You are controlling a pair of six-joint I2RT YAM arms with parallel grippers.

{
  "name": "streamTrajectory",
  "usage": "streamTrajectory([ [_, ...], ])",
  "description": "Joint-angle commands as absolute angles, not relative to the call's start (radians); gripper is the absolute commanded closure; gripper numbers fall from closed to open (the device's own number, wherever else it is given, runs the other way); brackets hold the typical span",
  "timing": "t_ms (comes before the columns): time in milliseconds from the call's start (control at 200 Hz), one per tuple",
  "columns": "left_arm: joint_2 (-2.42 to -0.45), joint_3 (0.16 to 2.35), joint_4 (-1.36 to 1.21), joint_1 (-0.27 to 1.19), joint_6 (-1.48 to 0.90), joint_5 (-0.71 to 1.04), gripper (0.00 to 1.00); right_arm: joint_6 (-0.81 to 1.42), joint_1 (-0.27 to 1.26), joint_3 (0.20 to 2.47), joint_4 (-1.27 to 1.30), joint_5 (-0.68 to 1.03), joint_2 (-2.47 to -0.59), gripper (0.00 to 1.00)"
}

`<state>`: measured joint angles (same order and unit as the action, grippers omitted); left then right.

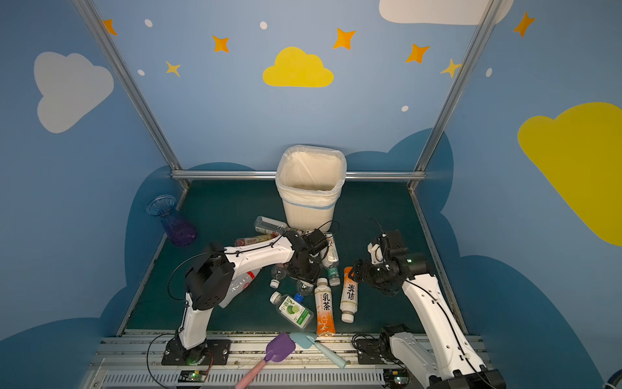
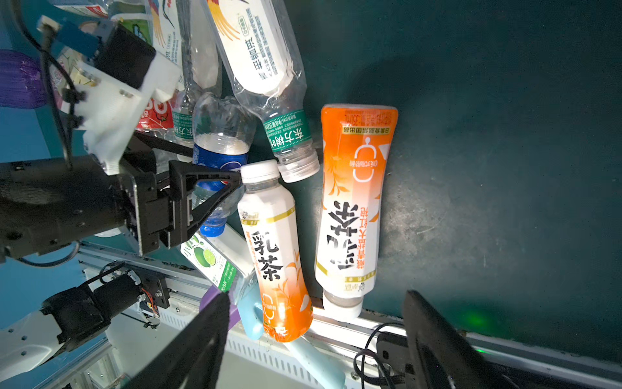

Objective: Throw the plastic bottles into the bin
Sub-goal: 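Close the left gripper around the blue-label clear water bottle, then lift the blue-label bottle with the left gripper and drop it into the bin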

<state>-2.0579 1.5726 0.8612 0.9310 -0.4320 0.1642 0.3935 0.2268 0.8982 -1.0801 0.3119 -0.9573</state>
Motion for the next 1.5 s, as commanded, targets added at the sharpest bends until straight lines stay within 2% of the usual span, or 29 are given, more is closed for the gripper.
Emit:
streamTrajectory([
  [0,-2.063,1.592,0.882,0.933,-0.410,0.158,0.43,0.406,0.226,0.897,-1.111,0.303,-0.943,0.18],
  [90,-2.058,1.594,0.886,0.933,-0.405,0.155,0.49,0.410,0.227,0.900,-1.109,0.298,-0.942,0.18],
  [245,-2.024,1.595,0.907,0.932,-0.396,0.134,0.51,0.415,0.227,0.909,-1.104,0.295,-0.945,0.18],
  [656,-1.809,1.681,1.055,0.905,-0.369,0.040,0.52,0.424,0.227,0.941,-1.083,0.299,-0.974,0.19],
  [826,-1.739,1.895,1.140,0.896,-0.323,-0.078,0.51,0.429,0.228,0.959,-1.074,0.309,-0.992,0.19],
  [926,-1.736,2.081,1.053,0.851,-0.208,-0.111,0.50,0.431,0.228,0.982,-1.069,0.329,-1.007,0.19],
  [1021,-1.827,2.310,0.948,0.755,-0.109,-0.071,0.49,0.433,0.231,1.010,-1.066,0.350,-1.017,0.19],
  [1076,-1.928,2.457,0.892,0.700,-0.061,-0.053,0.44,0.434,0.232,1.020,-1.059,0.356,-1.018,0.19],
  [1122,-2.038,2.626,0.878,0.660,-0.039,-0.042,0.31,0.438,0.233,1.026,-1.057,0.359,-1.021,0.19],
  [1142,-2.092,2.705,0.880,0.649,-0.028,-0.039,0.20,0.437,0.234,1.027,-1.058,0.359,-1.022,0.19],
  [1157,-2.136,2.780,0.882,0.640,-0.021,-0.036,0.06,0.439,0.234,1.029,-1.058,0.359,-1.024,0.19],
  [1167,-2.157,2.828,0.886,0.637,-0.018,-0.034,0.01,0.441,0.235,1.029,-1.057,0.360,-1.025,0.19],
  [1247,-2.331,3.143,0.940,0.629,-0.024,-0.063,0.00,0.443,0.238,1.035,-1.058,0.367,-1.028,0.19],
  [1297,-2.259,3.039,0.919,0.637,-0.029,-0.078,0.00,0.448,0.239,1.037,-1.063,0.364,-1.021,0.19],
  [1497,-1.794,2.378,0.787,0.707,-0.008,-0.193,0.00,0.459,0.242,1.028,-1.056,0.355,-0.994,0.19],
])
